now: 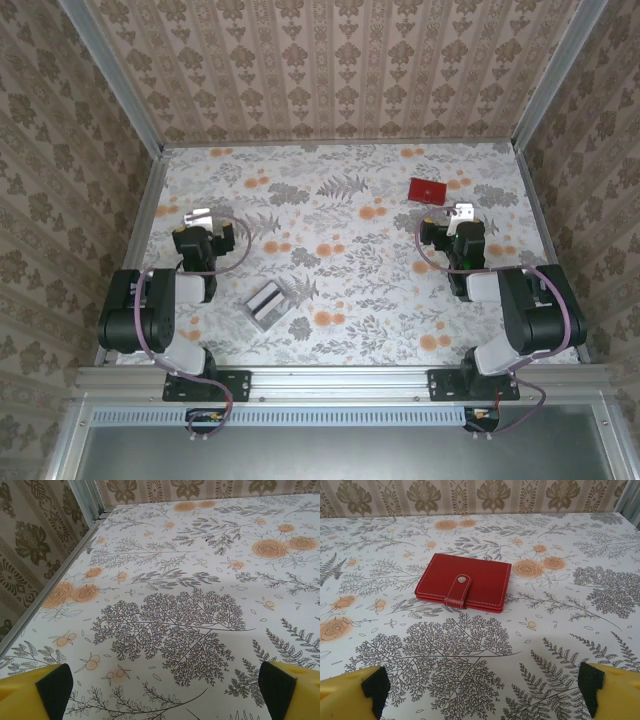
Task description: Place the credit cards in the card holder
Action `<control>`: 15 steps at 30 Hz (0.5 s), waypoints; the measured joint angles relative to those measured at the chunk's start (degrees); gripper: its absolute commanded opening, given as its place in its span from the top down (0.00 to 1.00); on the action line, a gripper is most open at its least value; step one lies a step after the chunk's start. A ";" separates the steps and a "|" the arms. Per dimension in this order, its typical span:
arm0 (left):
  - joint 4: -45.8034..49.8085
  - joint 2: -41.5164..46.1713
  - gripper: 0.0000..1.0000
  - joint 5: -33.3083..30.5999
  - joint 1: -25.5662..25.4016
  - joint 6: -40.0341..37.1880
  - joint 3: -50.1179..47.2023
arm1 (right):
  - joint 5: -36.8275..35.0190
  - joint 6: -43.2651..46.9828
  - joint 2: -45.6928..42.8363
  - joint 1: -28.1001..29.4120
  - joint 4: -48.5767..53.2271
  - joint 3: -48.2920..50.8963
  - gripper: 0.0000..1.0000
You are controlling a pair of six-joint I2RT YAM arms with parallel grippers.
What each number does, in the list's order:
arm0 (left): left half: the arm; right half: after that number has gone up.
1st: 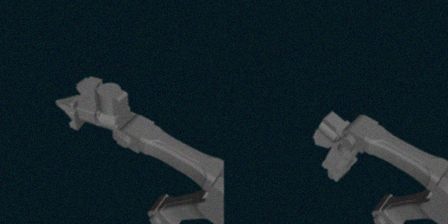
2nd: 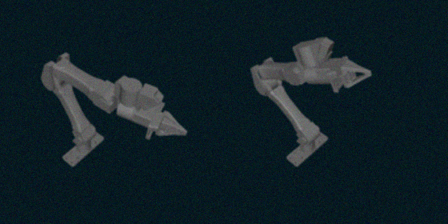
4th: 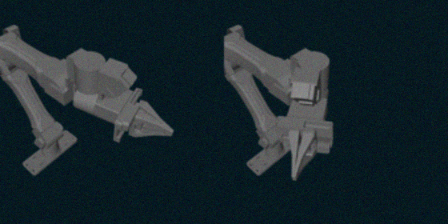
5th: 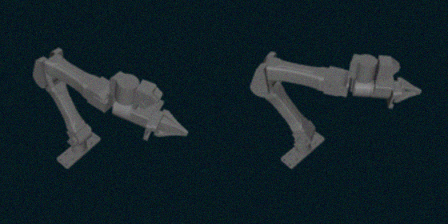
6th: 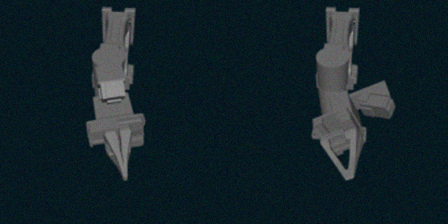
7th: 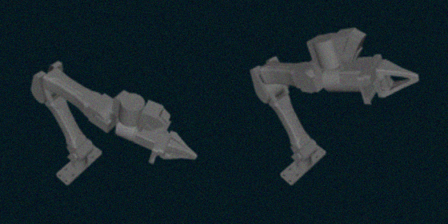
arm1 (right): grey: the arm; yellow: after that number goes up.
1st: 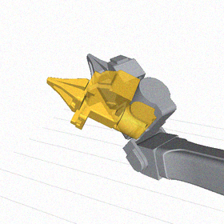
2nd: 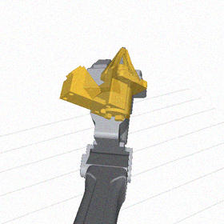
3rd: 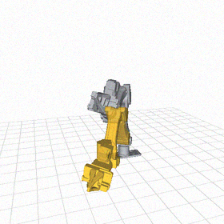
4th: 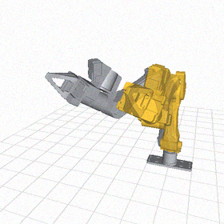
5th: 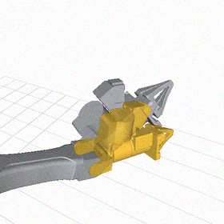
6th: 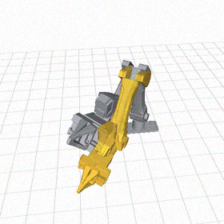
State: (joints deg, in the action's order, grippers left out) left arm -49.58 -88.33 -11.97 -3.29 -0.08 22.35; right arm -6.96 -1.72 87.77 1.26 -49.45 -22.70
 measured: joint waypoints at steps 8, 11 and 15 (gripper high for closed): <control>0.02 0.00 0.00 0.20 0.00 -0.02 0.00 | 0.00 0.00 0.00 0.00 0.00 0.00 0.00; 0.02 0.00 0.00 0.31 0.13 -0.02 0.00 | 0.00 0.00 0.00 0.00 0.00 0.00 0.00; 0.00 0.00 0.00 0.94 0.76 -0.02 0.00 | 0.00 0.00 0.00 0.00 0.00 0.00 0.00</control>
State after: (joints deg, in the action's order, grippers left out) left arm -49.58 -88.33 -11.03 -2.52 -0.10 22.35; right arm -6.96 -1.72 87.77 1.26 -49.45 -22.70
